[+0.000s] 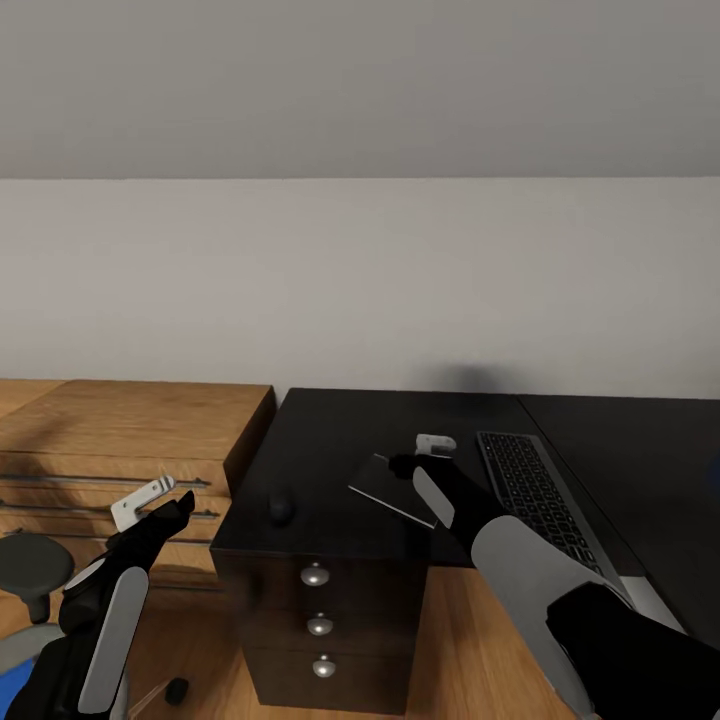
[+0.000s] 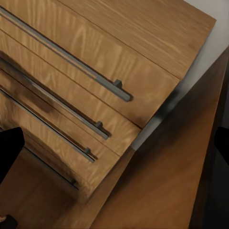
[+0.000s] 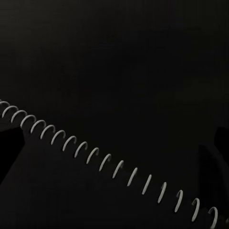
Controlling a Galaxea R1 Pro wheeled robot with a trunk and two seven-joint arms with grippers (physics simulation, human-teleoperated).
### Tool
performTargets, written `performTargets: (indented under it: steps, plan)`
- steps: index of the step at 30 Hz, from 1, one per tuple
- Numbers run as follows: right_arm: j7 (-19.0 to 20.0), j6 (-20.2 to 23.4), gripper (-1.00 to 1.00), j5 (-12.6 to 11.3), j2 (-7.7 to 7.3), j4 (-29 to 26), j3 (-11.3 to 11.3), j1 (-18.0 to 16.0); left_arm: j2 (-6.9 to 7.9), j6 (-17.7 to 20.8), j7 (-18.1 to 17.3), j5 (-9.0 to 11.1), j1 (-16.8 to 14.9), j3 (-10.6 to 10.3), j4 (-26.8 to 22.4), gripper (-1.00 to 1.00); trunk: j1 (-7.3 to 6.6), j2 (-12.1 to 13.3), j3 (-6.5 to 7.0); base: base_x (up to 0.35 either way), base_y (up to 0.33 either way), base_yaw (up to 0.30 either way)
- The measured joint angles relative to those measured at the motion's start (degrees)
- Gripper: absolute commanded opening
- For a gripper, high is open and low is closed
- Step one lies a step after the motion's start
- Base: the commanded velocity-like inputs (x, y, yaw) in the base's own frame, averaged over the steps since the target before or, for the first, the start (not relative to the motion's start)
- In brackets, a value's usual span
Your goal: In the bedroom, organize the workspace by keeping the computer under the desk, ensuring the monitor is on the desk, placing the keyboard on the desk next to the monitor, placing the mouse on the desk next to the keyboard, moving the folder from the swivel chair onto the desk next to the mouse, stacking the notebook on top of the folder with the pen on top of the notebook, and positioning the swivel chair next to the desk.
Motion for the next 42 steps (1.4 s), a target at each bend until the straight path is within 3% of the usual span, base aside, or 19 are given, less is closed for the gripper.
performTargets:
  steps: [12, 17, 42]
  plan:
    - [0.0, 0.2, 1.00, 0.0, 0.11, 0.6, -0.2, 0.0, 0.00, 0.1, 0.0, 0.0, 0.0, 0.0, 0.0, 1.00, -0.01, 0.0, 0.01, 0.000, 0.000, 0.000]
    - [-0.2, 0.3, 1.00, 0.2, 0.09, -0.8, -0.4, 0.0, 0.01, 0.1, 0.0, 0.0, 0.0, 0.0, 0.0, 1.00, 1.08, -2.0, -0.88, 0.000, 0.000, 0.000]
    - [-0.1, 0.4, 1.00, 0.3, 0.09, -0.8, -0.4, 0.0, 0.08, 0.3, -0.1, 0.0, 0.0, 0.1, 0.1, 1.00, 1.12, -2.0, -0.89, -0.027, 0.007, 0.000]
